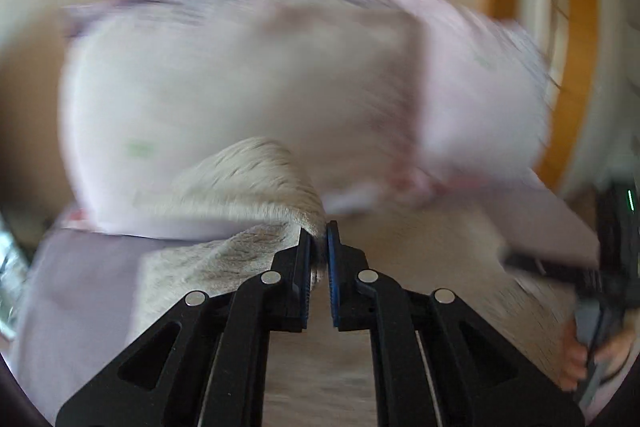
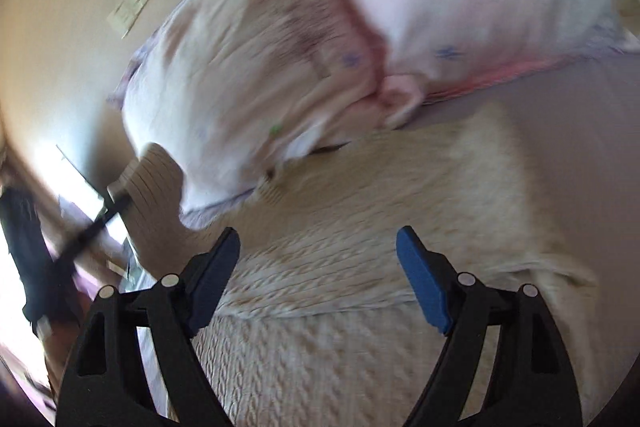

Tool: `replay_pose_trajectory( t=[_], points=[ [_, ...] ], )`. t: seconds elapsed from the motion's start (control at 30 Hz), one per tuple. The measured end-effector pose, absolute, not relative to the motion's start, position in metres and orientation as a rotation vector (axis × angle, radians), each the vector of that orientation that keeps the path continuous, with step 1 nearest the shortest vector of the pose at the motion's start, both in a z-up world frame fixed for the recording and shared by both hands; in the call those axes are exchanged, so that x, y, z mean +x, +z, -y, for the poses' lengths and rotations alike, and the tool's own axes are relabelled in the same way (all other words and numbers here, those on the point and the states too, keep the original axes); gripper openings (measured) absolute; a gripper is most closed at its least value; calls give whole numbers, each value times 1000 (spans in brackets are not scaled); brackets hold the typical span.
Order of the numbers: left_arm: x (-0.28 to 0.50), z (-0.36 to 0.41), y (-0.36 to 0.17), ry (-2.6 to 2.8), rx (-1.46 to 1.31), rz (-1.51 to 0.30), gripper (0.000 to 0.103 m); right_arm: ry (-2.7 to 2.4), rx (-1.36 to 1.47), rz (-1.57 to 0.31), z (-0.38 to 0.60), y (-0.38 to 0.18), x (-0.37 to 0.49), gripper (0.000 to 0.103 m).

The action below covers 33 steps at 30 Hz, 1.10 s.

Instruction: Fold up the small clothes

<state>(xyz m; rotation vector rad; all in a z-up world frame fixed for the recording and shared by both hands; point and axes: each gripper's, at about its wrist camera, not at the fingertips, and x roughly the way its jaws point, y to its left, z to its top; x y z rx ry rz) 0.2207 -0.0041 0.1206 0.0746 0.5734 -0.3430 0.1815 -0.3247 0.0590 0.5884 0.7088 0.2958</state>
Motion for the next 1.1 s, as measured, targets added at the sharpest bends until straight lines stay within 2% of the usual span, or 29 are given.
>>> replay_pose_trajectory(
  t=[0.1,0.23,0.27,0.3,0.37,0.4,0.47,0.6,0.63,0.7,0.73,0.83,0.9,1.0,1.1],
  points=[
    [206,74,69,-415,271,-651,8,241,642,-741,352,48,183,79],
    [178,62,60,-402,289,-633,11,234,636,-809,355,37,192,70],
    [171,49,64,-393,260,-632,19,244,634,-837,352,34,199,66],
    [166,34,68,-364,233,-626,32,248,628,-865,346,30,206,59],
    [160,8,77,-296,197,-605,47,255,621,-913,336,22,221,52],
    [155,-5,79,-257,190,-597,51,249,626,-929,335,19,225,50],
    [146,-24,79,-191,189,-599,52,212,639,-943,331,20,237,45],
    [133,-56,77,-114,153,-628,57,166,597,-970,310,24,256,44],
    [132,-60,75,-106,146,-633,57,165,604,-1010,303,18,263,40],
    [130,-64,73,-104,135,-643,58,179,616,-1030,297,11,274,7],
    [129,-67,72,-107,128,-650,58,189,617,-1000,296,14,276,7],
    [126,-69,71,-108,118,-651,58,229,642,-708,312,59,254,6],
    [122,-73,71,-106,110,-645,61,195,640,-613,327,76,234,6],
    [117,-79,67,-103,89,-650,64,83,599,-680,345,60,214,6],
    [112,-86,57,-116,50,-686,64,18,631,-847,360,14,200,6]
  ],
)
